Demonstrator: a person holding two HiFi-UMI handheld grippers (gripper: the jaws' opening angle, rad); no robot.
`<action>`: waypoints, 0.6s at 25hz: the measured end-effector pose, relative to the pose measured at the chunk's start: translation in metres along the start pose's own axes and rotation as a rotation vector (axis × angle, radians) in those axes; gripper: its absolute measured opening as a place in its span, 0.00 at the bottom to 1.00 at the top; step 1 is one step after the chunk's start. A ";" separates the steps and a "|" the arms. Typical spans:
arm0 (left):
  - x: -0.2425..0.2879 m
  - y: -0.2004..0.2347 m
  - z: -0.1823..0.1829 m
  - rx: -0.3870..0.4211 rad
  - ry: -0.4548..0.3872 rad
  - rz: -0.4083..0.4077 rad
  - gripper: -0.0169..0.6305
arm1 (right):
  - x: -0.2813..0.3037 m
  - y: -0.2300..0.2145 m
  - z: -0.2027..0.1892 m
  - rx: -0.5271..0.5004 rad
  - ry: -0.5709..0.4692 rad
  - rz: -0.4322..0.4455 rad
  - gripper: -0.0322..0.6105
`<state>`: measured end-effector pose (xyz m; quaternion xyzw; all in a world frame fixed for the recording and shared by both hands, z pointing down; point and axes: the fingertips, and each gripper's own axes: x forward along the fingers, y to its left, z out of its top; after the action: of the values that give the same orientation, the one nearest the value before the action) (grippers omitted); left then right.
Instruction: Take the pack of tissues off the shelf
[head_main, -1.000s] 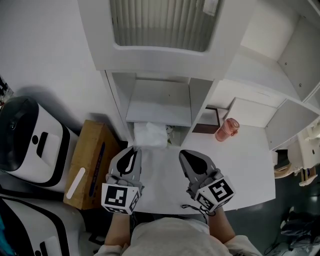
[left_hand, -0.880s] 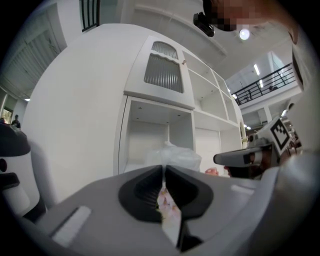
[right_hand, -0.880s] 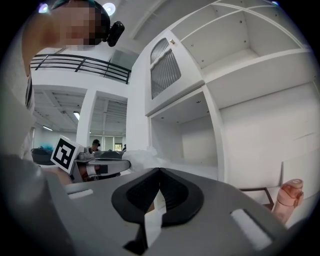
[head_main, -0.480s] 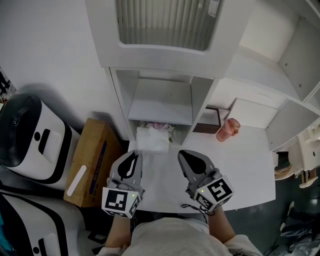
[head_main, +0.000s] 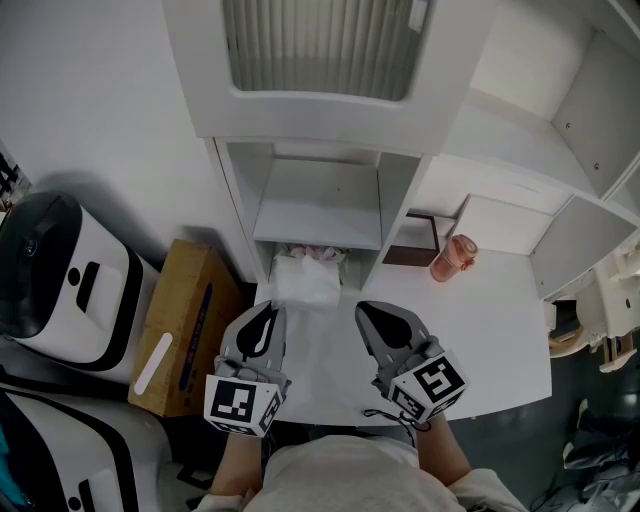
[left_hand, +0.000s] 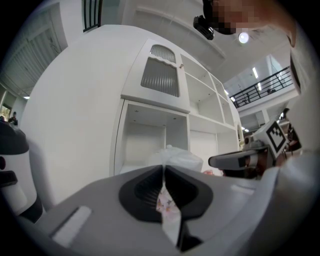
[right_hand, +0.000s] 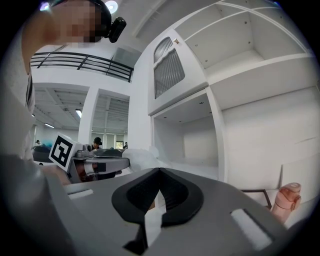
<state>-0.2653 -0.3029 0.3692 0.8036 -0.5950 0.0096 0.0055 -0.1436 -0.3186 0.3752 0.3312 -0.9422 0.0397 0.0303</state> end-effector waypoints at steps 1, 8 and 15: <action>0.000 0.000 0.000 0.001 0.000 -0.001 0.04 | 0.000 0.000 0.001 0.000 -0.001 0.000 0.05; 0.000 0.000 -0.001 0.003 0.004 0.003 0.04 | 0.000 0.000 0.001 -0.002 -0.005 0.005 0.05; 0.001 0.001 0.000 0.002 0.001 0.010 0.04 | 0.001 -0.002 0.000 0.003 -0.012 0.006 0.05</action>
<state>-0.2664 -0.3043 0.3690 0.8006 -0.5991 0.0107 0.0050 -0.1429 -0.3209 0.3751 0.3287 -0.9433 0.0391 0.0243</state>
